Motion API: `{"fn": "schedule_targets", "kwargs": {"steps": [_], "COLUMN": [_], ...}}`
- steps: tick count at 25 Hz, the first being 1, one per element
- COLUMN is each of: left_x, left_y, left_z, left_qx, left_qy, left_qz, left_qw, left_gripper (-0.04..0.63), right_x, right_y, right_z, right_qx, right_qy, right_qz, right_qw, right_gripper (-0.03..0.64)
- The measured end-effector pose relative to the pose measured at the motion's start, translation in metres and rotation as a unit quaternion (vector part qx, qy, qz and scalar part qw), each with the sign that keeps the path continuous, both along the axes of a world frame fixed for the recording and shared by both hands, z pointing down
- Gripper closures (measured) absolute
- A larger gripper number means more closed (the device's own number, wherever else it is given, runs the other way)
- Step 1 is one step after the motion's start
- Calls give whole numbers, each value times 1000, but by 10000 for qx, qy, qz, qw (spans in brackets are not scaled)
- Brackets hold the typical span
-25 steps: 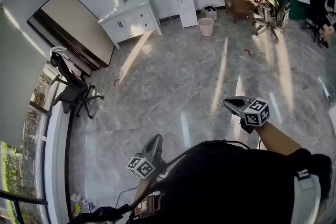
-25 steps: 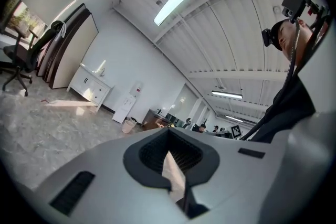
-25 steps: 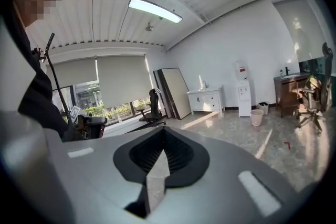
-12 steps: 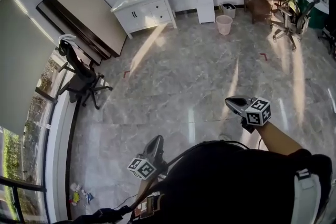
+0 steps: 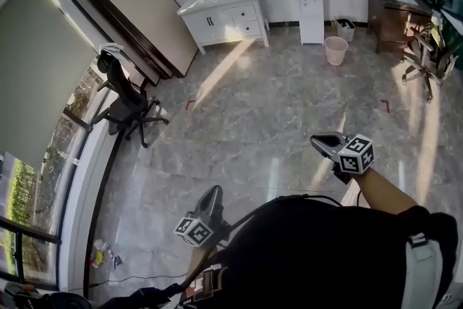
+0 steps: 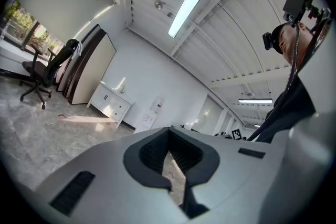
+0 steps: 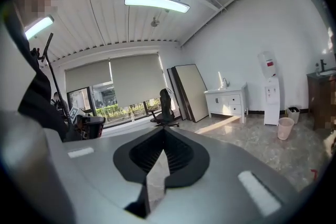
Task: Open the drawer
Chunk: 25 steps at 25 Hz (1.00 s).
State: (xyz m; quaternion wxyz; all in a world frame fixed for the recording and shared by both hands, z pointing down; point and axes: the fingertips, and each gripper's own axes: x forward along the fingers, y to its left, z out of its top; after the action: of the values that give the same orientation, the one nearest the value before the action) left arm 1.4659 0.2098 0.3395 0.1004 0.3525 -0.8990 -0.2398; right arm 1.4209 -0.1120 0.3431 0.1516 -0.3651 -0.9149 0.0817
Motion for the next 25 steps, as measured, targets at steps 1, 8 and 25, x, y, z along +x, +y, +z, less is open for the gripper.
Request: {"fn": "schedule_targets", "kwargs": {"steps": [1, 8, 25], "left_x": [-6, -48, -197], "left_y": [-9, -44, 51], "left_z": [-1, 9, 5], "left_qx": [-4, 17, 150], "left_qy": [-15, 31, -58], "left_qz": [-35, -268, 143], "left_qw": [10000, 9996, 9998], "left_gripper": [604, 604, 604], "right_x": [-8, -66, -190], "right_y": [-9, -48, 48], "right_z": [1, 8, -1], "right_qx": [-1, -25, 117], "right_qy": [8, 45, -18], "right_qz": [-40, -220, 147], "right_qw": [10000, 9997, 9998], "right_gripper": [615, 615, 615]}}
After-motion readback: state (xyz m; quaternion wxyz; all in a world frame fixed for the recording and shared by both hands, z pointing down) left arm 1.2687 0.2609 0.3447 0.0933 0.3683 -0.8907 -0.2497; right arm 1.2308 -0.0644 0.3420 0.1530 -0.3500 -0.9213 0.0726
